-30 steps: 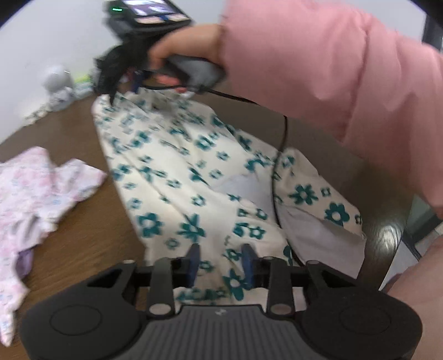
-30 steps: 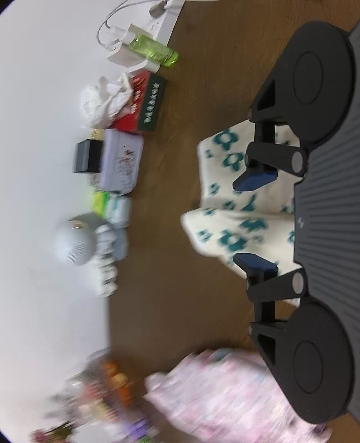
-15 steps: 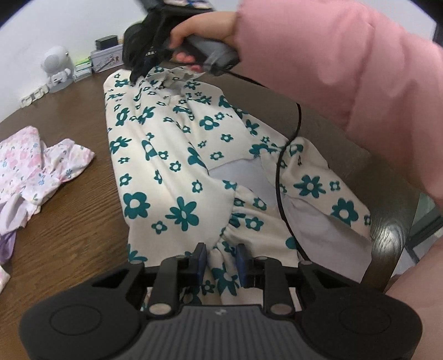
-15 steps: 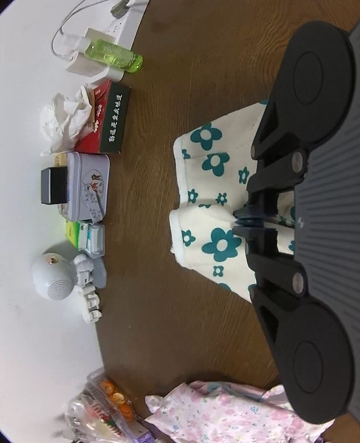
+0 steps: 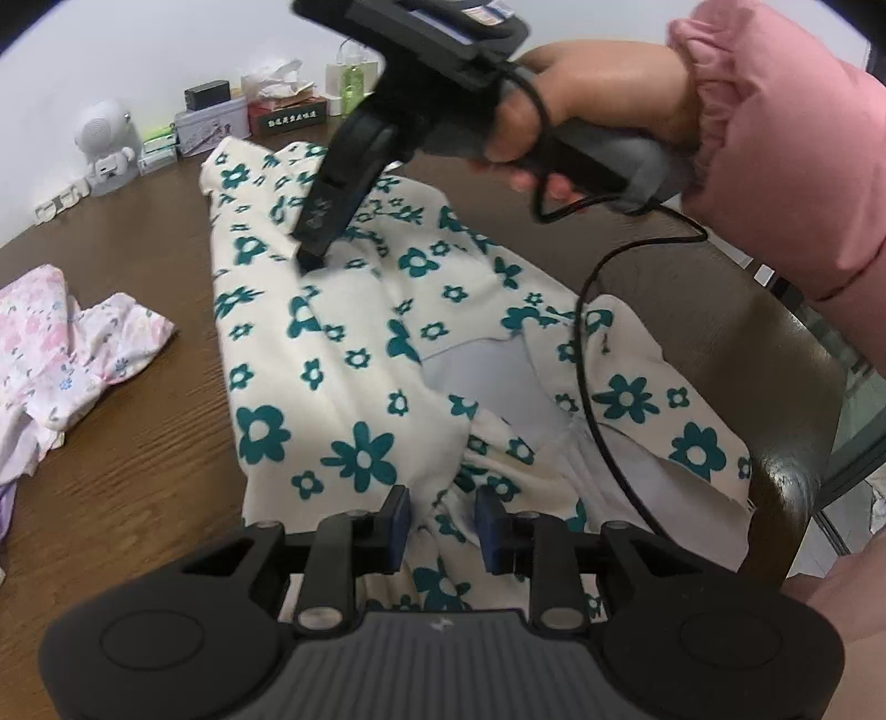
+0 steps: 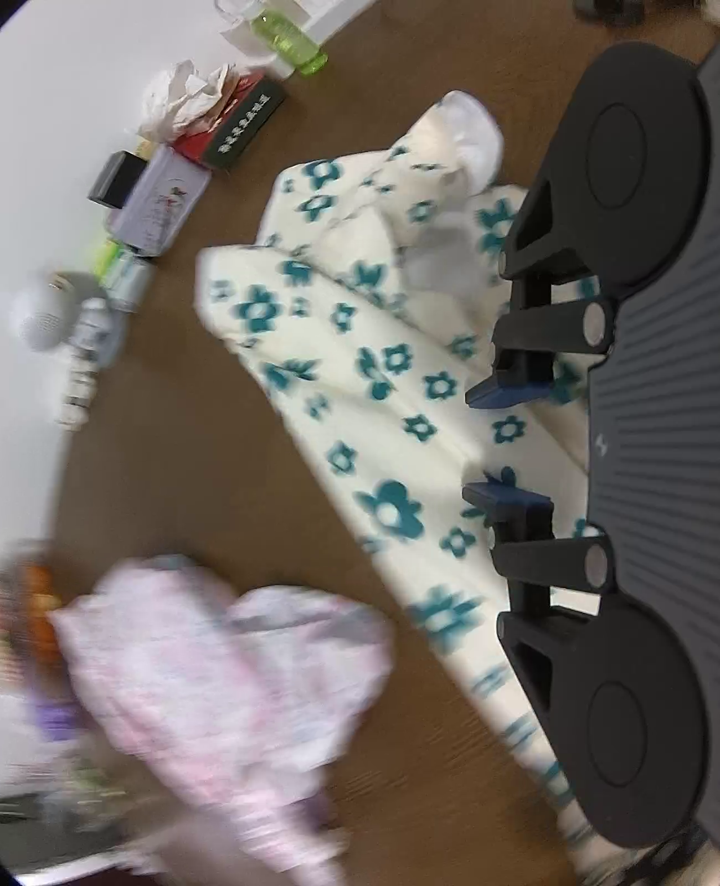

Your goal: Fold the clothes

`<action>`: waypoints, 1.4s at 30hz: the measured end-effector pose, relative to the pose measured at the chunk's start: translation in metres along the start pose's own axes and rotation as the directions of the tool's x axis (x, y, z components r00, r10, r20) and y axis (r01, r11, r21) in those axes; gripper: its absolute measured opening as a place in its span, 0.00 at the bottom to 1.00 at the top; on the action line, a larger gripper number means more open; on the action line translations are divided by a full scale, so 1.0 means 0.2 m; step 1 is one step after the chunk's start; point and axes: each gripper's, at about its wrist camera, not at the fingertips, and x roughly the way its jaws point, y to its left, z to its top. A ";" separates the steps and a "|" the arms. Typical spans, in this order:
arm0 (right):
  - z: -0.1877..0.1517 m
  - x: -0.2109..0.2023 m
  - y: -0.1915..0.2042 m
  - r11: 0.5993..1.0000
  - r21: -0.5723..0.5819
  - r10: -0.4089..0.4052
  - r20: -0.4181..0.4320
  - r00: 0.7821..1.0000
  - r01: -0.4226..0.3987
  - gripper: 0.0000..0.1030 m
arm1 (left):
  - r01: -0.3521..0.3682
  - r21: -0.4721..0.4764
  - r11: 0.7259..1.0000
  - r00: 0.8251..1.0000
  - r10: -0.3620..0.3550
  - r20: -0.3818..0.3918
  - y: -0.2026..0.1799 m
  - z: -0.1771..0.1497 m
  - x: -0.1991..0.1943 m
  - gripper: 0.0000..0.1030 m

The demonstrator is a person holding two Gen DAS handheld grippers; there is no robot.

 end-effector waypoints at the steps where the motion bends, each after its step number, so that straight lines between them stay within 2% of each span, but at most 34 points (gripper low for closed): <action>1: 0.00 0.00 -0.01 1.000 0.004 -0.010 -0.014 1.000 0.010 0.28 | -0.002 -0.005 1.000 1.000 0.002 0.001 0.00 0.00 0.00 0.25; 4: 0.01 -0.01 -0.03 0.999 0.008 -0.033 -0.044 0.998 0.033 0.32 | -0.014 -0.013 1.000 1.000 0.014 0.007 0.00 -0.02 -0.01 0.27; 7: 0.01 -0.06 -0.01 0.999 0.035 -0.023 -0.018 1.000 0.024 0.32 | -0.023 -0.025 0.999 1.000 0.023 0.012 0.00 -0.02 -0.01 0.29; 10: -0.06 -0.13 0.03 0.999 0.024 0.048 0.020 0.999 -0.048 0.32 | -0.022 -0.035 0.999 1.000 0.022 0.022 0.01 -0.03 -0.03 0.34; 14: -0.19 -0.13 0.12 0.998 -0.057 0.021 -0.025 0.999 -0.022 0.32 | -0.031 -0.039 0.999 0.999 0.032 0.020 0.02 -0.05 -0.03 0.37; 15: -0.22 -0.13 0.11 0.998 -0.055 0.015 -0.025 1.000 -0.016 0.35 | -0.030 -0.043 0.999 0.999 0.031 0.022 0.02 -0.05 -0.02 0.37; 19: -0.26 -0.17 0.00 0.997 0.061 0.051 -0.020 0.998 -0.050 0.38 | -0.029 -0.035 0.999 0.999 0.030 0.034 0.01 -0.04 -0.04 0.38; 22: -0.22 -0.23 -0.10 0.984 0.161 0.069 0.041 0.997 -0.075 0.38 | -0.029 -0.015 0.999 0.998 0.030 0.055 0.00 -0.01 -0.06 0.38; 25: -0.11 -0.23 -0.23 0.961 0.275 -0.015 0.108 0.994 -0.016 0.40 | -0.046 0.027 0.999 0.995 0.043 0.092 -0.03 0.05 -0.06 0.38; 29: 0.03 -0.11 -0.40 0.924 0.382 -0.074 0.115 0.991 0.025 0.40 | -0.043 0.085 0.995 0.993 0.033 0.111 -0.04 0.12 -0.01 0.37; 32: 0.08 0.01 -0.47 0.915 0.400 -0.102 0.100 0.990 0.054 0.37 | 0.008 0.097 0.995 0.998 -0.013 0.055 -0.04 0.13 0.08 0.34; 36: 0.06 0.13 -0.53 0.912 0.407 -0.088 0.082 0.993 0.047 0.17 | 0.016 0.123 0.992 0.998 -0.023 0.056 -0.05 0.12 0.11 0.34; 37: 0.06 0.13 -0.55 0.908 0.417 -0.083 0.086 0.993 0.040 0.15 | 0.017 0.118 0.993 0.998 -0.024 0.058 -0.04 0.11 0.11 0.34; 41: 0.07 0.09 -0.64 0.872 0.490 -0.039 0.095 0.995 -0.012 0.15 | 0.017 0.099 0.995 0.998 -0.024 0.063 -0.04 0.11 0.11 0.34; 42: 0.09 0.08 -0.66 0.863 0.505 -0.029 0.112 0.993 -0.032 0.19 | 0.018 0.100 0.995 0.998 -0.024 0.064 -0.04 0.10 0.11 0.34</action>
